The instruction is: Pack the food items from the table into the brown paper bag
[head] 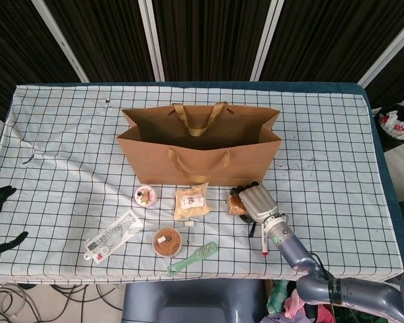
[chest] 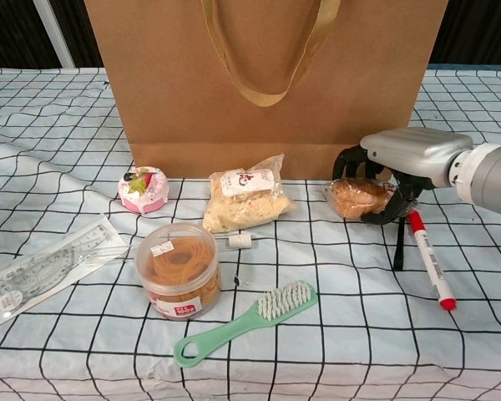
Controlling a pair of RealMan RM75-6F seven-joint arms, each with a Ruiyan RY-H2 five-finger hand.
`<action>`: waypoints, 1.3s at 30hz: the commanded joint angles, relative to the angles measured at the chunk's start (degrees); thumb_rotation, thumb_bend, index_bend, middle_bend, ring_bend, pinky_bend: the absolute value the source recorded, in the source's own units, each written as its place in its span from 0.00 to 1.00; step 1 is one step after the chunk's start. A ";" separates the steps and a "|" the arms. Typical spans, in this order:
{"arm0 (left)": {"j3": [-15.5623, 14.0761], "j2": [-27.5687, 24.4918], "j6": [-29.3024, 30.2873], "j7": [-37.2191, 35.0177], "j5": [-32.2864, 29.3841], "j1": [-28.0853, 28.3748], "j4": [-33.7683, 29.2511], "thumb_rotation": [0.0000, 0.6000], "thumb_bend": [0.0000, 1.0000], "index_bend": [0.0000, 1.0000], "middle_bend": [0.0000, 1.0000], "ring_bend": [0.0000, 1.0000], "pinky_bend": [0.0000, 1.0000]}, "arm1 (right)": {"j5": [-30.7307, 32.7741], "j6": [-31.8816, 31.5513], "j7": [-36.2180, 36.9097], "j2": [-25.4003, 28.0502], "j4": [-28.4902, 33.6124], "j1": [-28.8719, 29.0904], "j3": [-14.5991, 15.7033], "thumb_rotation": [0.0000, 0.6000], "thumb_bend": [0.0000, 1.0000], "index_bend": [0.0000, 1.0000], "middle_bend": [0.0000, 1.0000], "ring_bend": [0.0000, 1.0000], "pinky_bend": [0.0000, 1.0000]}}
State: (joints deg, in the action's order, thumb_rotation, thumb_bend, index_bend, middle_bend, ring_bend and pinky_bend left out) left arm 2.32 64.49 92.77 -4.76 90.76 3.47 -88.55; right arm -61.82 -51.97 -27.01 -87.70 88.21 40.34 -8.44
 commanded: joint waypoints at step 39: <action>-0.15 0.39 -0.62 0.77 0.14 -0.13 -0.17 1.00 0.10 0.14 0.14 0.02 0.05 | -11.77 -30.10 36.98 19.05 20.48 -10.16 -23.14 1.00 0.36 0.43 0.45 0.49 0.32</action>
State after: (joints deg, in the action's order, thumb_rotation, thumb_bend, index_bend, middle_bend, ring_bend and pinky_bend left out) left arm 2.17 64.87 92.14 -3.99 90.90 3.34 -88.72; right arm -76.54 -85.50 10.93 -70.11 108.90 27.48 -29.09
